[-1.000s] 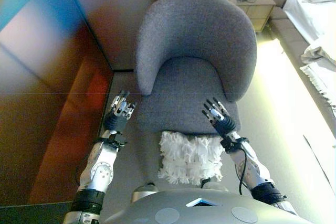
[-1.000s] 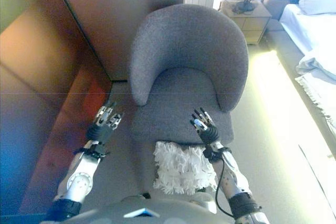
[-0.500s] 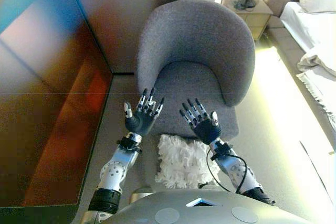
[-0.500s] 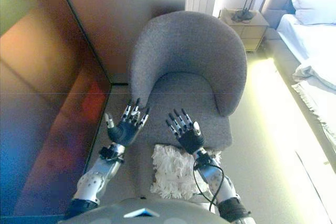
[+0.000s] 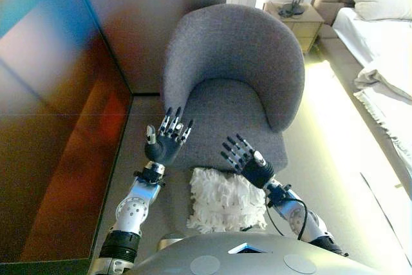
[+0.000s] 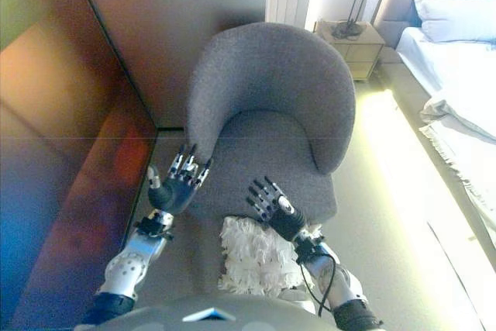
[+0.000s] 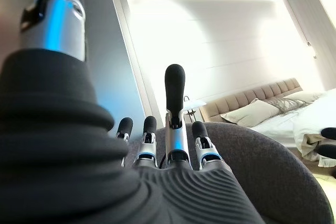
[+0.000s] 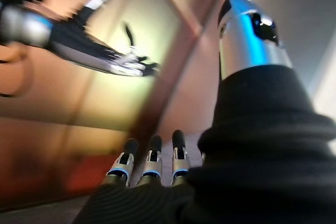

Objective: Pick up the cushion and take it to the sofa

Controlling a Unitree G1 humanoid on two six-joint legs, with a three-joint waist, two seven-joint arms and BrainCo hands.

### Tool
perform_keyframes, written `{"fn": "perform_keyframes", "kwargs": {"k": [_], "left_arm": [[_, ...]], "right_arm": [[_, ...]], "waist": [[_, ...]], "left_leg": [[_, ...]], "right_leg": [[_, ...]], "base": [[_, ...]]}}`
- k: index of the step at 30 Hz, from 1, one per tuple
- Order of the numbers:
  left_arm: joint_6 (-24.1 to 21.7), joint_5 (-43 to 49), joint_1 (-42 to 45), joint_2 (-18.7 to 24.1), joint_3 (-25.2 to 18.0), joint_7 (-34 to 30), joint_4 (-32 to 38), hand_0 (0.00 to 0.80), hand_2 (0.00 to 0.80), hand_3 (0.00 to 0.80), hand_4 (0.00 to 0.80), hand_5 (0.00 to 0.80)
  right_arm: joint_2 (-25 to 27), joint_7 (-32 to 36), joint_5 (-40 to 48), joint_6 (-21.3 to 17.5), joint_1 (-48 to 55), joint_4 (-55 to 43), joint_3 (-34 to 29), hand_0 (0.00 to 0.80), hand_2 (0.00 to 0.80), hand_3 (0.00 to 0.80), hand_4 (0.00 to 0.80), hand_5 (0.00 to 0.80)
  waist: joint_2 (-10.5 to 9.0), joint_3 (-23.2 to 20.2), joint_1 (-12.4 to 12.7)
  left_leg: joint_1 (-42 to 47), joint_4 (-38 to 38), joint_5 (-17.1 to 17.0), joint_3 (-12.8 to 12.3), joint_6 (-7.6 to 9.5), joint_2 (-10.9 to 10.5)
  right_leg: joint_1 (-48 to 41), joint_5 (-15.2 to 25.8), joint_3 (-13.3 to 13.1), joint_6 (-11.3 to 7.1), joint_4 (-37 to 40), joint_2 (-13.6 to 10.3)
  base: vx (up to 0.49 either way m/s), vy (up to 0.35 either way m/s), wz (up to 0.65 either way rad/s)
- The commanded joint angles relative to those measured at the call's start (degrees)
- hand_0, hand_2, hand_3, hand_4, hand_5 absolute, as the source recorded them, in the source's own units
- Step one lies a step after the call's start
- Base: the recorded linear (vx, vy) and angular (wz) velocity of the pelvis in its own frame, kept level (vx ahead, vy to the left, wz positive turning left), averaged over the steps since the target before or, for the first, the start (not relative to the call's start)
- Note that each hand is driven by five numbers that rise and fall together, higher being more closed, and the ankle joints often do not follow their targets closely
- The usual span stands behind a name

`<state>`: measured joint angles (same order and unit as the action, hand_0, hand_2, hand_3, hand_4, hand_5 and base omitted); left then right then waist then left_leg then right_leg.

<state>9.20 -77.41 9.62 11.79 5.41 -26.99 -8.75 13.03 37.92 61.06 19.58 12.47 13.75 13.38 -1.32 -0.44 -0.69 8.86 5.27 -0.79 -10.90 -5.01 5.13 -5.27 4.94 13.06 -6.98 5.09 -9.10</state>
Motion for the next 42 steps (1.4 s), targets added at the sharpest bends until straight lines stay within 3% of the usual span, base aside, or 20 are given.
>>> {"fn": "perform_keyframes", "kwargs": {"k": [1, 8, 16, 28, 42], "left_arm": [[-0.52, 1.48, -6.46, 0.75, -0.97, -2.00, -3.41, 0.000, 0.000, 0.000, 0.000, 0.000], [0.77, 3.56, -5.74, -0.12, 2.11, -4.83, -4.36, 0.000, 0.000, 0.000, 0.000, 0.000], [2.58, 4.64, -6.51, 0.06, 4.66, -7.00, -4.41, 0.000, 0.000, 0.000, 0.000, 0.000], [3.69, 11.19, -7.32, 0.68, 7.85, -17.30, -12.68, 0.000, 0.000, 0.000, 0.000, 0.000], [8.33, 17.48, -4.24, 2.41, 9.32, -33.03, -12.12, 0.000, 0.000, 0.000, 0.000, 0.000]], "right_arm": [[-0.29, 7.99, -0.33, 4.72, -1.58, -5.51, 2.14, 0.000, 0.000, 0.000, 0.000, 0.000], [-0.85, 7.47, 5.58, 8.62, -2.41, -8.28, 6.96, 0.000, 0.000, 0.000, 0.000, 0.000], [-0.66, 9.84, 4.86, 11.52, -3.32, -9.73, 10.69, 0.000, 0.000, 0.000, 0.000, 0.000], [0.08, 12.26, 4.75, 14.46, -4.87, -11.30, 13.45, 0.000, 0.000, 0.000, 0.000, 0.000], [1.44, 10.07, 9.92, 13.06, -6.37, -13.15, 12.45, 0.000, 0.000, 0.000, 0.000, 0.000]], "waist": [[-0.97, 2.11, 0.05], [-0.97, 1.88, 0.87], [-0.89, 2.69, 1.35], [-1.17, 2.61, 1.04], [-0.85, 3.71, 1.22]], "left_leg": [[-0.75, -1.26, 1.81, -2.69, 0.60, 1.10], [-0.75, -1.02, 1.71, -3.04, 0.39, 1.39], [-1.14, -0.93, 1.30, -3.28, 0.25, 1.58], [-0.35, -0.57, 1.26, -4.21, 0.16, 1.69], [-0.58, -0.48, 1.01, -4.64, 0.12, 1.87]], "right_leg": [[-1.60, -2.94, 0.61, -2.52, -1.61, -1.69], [-1.81, -2.89, 1.22, -2.65, -1.14, -1.66], [-1.40, -2.76, 1.79, -2.74, -1.36, -1.80], [-1.72, -2.70, 1.59, -2.94, -1.41, -1.68], [-1.15, -2.51, 1.11, -2.59, -0.93, -0.93]], "base": [[0.024, -0.031, 0.00], [0.010, -0.007, 0.00], [-0.006, -0.005, -0.03], [0.014, 0.002, -0.03], [0.000, 0.000, 0.00]]}}
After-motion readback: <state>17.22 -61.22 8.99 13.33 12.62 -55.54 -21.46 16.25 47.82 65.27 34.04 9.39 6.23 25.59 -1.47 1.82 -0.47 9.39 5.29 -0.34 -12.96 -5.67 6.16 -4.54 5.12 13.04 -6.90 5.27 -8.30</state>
